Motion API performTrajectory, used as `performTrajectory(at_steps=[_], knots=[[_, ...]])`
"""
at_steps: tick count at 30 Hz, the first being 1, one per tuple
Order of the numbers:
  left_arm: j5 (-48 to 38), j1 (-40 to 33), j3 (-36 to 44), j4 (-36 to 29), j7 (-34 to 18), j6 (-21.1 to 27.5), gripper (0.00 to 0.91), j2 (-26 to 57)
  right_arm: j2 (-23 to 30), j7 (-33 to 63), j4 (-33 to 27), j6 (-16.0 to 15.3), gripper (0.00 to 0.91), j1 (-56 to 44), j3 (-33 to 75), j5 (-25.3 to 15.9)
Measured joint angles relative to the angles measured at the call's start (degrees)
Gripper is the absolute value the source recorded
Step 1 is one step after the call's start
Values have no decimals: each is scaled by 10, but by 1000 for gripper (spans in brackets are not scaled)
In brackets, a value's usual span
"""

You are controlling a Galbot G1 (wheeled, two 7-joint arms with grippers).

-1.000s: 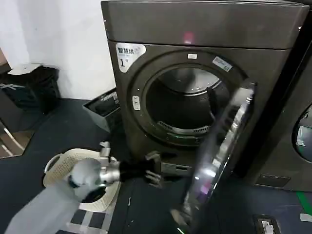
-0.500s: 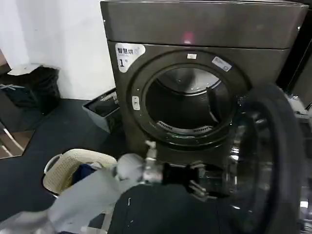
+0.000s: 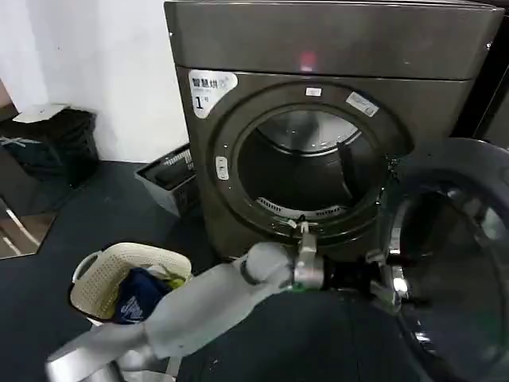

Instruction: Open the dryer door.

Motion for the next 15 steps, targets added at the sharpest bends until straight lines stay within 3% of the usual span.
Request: performTrajectory(at_steps=[15], knots=[[17,-11,15,29,-48,-31,907,-50,-1,2,-8,15,907,-12,13,-15]])
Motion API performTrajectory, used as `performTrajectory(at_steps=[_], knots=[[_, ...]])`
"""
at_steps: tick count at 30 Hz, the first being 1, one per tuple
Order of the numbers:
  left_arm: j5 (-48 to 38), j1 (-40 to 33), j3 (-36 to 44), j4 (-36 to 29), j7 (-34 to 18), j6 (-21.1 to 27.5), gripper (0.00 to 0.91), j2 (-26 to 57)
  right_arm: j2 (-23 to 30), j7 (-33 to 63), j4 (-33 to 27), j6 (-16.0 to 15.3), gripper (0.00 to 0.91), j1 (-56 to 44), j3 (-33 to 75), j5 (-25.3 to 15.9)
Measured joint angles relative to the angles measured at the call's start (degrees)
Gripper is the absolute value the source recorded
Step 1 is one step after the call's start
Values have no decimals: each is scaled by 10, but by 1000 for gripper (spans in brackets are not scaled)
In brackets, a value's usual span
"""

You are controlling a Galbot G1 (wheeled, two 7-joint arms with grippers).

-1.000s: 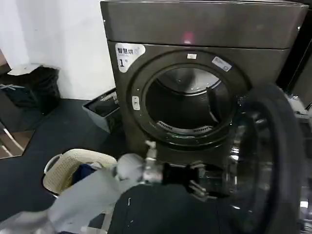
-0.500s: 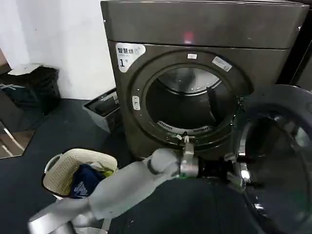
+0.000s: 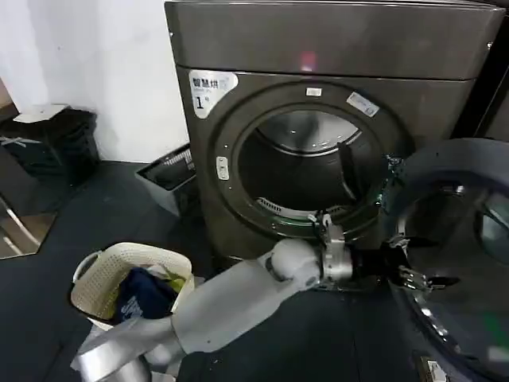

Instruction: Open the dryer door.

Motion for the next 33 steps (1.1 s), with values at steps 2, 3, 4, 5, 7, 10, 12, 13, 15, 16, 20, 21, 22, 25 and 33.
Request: performTrajectory(at_steps=[2,3,4,5,7,10,12,13,15,16,20,21,22,25,33], knots=[[0,-2,5,4,-7,-7,907,-4,-3,5,-2,1,907,0,4,-2],[3,-3,8,7,-10,-10,907,-6,-4,7,-3,1,907,0,6,-3],[6,-4,12,10,-14,-15,907,-9,-5,9,-5,1,907,0,7,-4],[7,-4,14,13,-21,-18,907,-12,-5,11,-6,1,907,0,8,-4],[10,-6,14,22,-35,-30,907,-18,-5,11,-7,1,907,-2,9,-4],[19,-9,16,35,-48,-46,907,-27,-2,10,-5,0,907,-4,9,-8],[24,-10,16,42,-62,-52,907,-32,-2,9,-2,0,907,-4,9,-8],[33,-11,16,47,-68,-58,907,-35,-1,9,-2,0,907,-4,9,-8],[49,-11,15,54,-80,-70,907,-40,-1,11,-2,1,907,-4,9,-7],[47,-10,13,54,-83,-72,907,-41,-2,11,-2,2,907,-4,10,-7],[23,-4,9,46,-68,-105,907,-31,-3,11,-7,12,907,-5,12,-6],[12,-3,9,41,-60,-114,907,-26,-4,11,-8,16,907,-5,12,-6],[-3,0,10,35,-53,-125,907,-20,-5,11,-9,18,907,-4,12,-5],[-23,9,15,10,-72,-170,907,7,-6,12,-10,21,907,-3,14,-6],[-15,38,1,-88,-162,-230,907,127,-15,14,-4,21,907,-3,29,-36]])
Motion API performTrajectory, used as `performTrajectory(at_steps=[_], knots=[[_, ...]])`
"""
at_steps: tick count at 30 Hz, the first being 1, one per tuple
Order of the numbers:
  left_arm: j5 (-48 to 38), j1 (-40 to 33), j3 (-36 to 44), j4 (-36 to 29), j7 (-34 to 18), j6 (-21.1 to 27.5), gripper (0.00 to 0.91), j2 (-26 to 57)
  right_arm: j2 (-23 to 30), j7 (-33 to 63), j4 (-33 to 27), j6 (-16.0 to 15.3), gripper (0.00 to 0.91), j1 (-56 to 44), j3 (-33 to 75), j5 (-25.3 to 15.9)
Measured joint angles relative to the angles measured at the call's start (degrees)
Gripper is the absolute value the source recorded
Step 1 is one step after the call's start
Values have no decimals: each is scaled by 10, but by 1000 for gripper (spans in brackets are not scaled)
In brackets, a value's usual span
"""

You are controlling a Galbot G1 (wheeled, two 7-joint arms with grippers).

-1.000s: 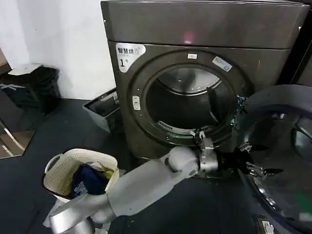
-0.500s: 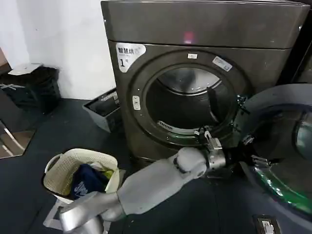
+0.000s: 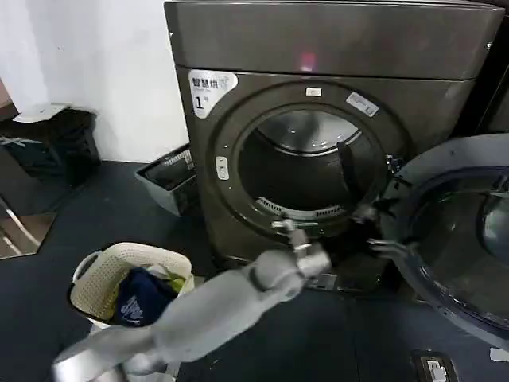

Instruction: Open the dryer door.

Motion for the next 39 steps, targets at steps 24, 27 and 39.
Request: performTrajectory(at_steps=[24,27,39], knots=[[-28,265,-195,-212,36,92,907,496,-28,-12,13,17,907,28,10,-70],[-24,288,-219,-207,39,130,907,547,-29,-17,19,17,907,31,5,-68],[49,311,-246,-161,72,202,907,655,-31,-23,23,24,907,27,0,-63]])
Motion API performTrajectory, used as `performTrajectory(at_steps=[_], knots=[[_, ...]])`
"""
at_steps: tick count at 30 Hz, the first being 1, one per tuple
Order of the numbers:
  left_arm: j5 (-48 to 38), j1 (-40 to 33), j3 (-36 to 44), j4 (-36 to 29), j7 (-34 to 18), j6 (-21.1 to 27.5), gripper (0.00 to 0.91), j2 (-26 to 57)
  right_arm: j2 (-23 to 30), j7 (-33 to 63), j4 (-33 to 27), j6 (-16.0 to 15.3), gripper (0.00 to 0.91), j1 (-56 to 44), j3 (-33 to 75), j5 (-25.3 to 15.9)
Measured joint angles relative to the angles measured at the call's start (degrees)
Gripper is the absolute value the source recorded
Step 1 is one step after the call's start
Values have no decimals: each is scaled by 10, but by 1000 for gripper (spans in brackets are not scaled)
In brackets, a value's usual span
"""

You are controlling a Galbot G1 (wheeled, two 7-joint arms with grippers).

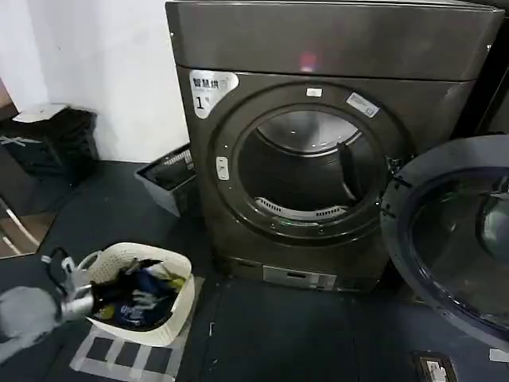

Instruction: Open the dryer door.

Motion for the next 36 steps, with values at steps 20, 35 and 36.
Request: performTrajectory(at_steps=[20,35,36], knots=[[151,7,-3,42,90,172,907,43,-8,-1,-11,8,907,-9,10,1],[170,5,-6,67,79,147,907,37,-2,-6,-7,13,907,-18,17,1],[174,4,-6,68,80,146,907,36,-2,-8,-6,14,907,-19,17,1]])
